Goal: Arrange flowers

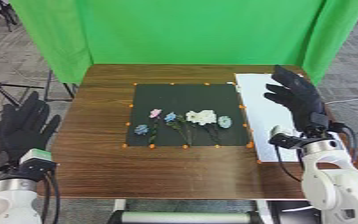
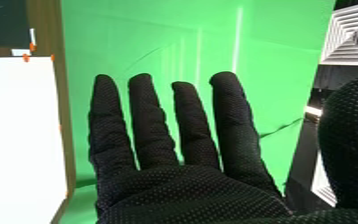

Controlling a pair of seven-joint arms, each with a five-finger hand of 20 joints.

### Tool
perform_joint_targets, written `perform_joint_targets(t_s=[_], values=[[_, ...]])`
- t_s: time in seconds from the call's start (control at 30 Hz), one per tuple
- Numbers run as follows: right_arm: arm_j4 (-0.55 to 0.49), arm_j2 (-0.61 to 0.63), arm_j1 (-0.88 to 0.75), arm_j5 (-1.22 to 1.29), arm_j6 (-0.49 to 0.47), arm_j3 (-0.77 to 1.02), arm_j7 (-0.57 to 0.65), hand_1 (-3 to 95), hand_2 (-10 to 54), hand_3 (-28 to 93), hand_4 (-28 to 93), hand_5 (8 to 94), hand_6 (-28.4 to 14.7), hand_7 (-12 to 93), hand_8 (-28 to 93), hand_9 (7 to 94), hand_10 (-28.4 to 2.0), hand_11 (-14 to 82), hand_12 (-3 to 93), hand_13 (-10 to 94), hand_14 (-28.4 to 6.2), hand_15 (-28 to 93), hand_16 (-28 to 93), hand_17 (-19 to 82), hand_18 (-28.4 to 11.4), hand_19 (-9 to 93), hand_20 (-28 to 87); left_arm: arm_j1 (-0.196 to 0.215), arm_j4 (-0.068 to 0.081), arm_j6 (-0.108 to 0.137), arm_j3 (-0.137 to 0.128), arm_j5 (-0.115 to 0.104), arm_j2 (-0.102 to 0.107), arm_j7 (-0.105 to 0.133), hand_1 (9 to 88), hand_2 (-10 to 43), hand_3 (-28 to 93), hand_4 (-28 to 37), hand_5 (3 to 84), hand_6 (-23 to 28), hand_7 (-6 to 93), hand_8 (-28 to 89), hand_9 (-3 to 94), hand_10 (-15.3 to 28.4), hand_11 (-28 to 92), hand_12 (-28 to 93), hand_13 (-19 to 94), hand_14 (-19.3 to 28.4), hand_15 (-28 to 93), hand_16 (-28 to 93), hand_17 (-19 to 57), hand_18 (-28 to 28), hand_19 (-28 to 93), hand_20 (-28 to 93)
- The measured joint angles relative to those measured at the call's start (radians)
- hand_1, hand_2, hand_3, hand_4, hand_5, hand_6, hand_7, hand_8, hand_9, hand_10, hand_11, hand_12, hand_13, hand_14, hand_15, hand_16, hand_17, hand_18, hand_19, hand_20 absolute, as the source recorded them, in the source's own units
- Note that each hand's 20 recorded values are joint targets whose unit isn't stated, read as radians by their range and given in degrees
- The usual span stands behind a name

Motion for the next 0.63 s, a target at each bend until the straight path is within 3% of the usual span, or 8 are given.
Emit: perform_joint_targets(t_s=[0.4, 0.63], values=[[-0.007, 0.002, -0.004, -0.039, -0.002, -0.005, 0.012, 11.5, 4.4, 83, -27, 41.9, -2.8, 12, -11, 37.8, -12.2, 4.3, 11.4, 31, -15.8, 14, 18, 14, -18.7, 34, 21, -0.003, -0.003, -0.002, -0.006, 0.001, -0.001, 0.0, 23.2, 11.2, 68, -28.3, 30.7, 4.1, 11.6, -10, 17.2, 8.5, 13, 3, 9, 6.7, 17, -9, -6.7, 9.6, 25, 8], [-0.005, 0.002, 0.001, -0.058, -0.003, -0.019, 0.029, 11.7, 4.3, 82, -27, 42.2, -2.9, 12, -11, 37.9, -12.2, 4.4, 11.4, 31, -15.9, 14, 18, 14, -18.9, 34, 21, -0.003, -0.004, -0.019, -0.008, -0.021, -0.003, 0.0, 23.3, 11.1, 68, -28.3, 30.9, 4.2, 11.6, -10, 17.5, 8.6, 12, 3, 9, 6.8, 17, -9, -6.7, 9.7, 25, 8]])
